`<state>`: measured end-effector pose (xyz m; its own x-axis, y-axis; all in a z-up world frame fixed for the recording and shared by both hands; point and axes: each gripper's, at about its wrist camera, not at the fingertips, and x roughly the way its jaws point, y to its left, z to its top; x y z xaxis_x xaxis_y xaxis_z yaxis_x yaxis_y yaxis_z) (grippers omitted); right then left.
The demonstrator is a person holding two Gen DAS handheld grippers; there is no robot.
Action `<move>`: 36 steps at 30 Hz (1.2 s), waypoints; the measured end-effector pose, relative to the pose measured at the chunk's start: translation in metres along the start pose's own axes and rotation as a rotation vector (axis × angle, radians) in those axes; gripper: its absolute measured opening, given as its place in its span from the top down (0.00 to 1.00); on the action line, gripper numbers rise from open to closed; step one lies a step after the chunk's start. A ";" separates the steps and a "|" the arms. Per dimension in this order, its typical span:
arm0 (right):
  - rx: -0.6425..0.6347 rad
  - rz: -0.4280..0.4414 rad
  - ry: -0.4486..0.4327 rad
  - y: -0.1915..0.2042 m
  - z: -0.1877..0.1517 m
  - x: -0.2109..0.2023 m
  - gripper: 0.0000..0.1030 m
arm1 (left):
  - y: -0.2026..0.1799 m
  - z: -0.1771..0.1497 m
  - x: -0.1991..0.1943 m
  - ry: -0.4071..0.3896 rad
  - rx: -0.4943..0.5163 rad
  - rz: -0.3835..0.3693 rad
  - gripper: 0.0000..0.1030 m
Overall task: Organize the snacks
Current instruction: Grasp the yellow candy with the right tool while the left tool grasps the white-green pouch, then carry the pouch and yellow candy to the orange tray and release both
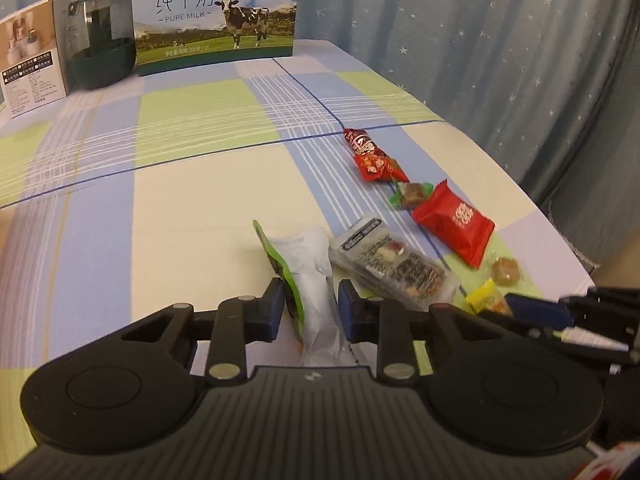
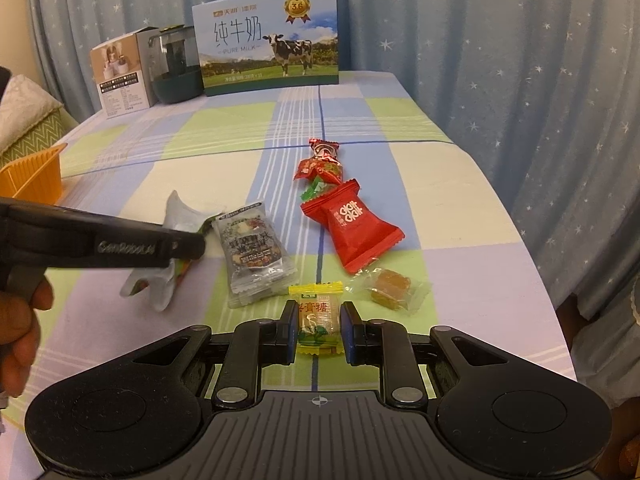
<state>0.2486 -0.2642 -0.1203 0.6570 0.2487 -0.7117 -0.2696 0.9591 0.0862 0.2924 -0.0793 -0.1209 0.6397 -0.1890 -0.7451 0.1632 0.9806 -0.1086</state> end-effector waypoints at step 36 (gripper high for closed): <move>0.043 0.083 -0.093 0.052 0.037 -0.083 0.78 | 0.041 -0.027 -0.136 -0.074 -0.091 0.080 0.78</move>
<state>0.2061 -0.2303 -0.0305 0.6963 0.3373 -0.6336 -0.2970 0.9390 0.1736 0.1918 -0.0123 -0.0412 0.7019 -0.1097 -0.7038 0.0426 0.9928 -0.1122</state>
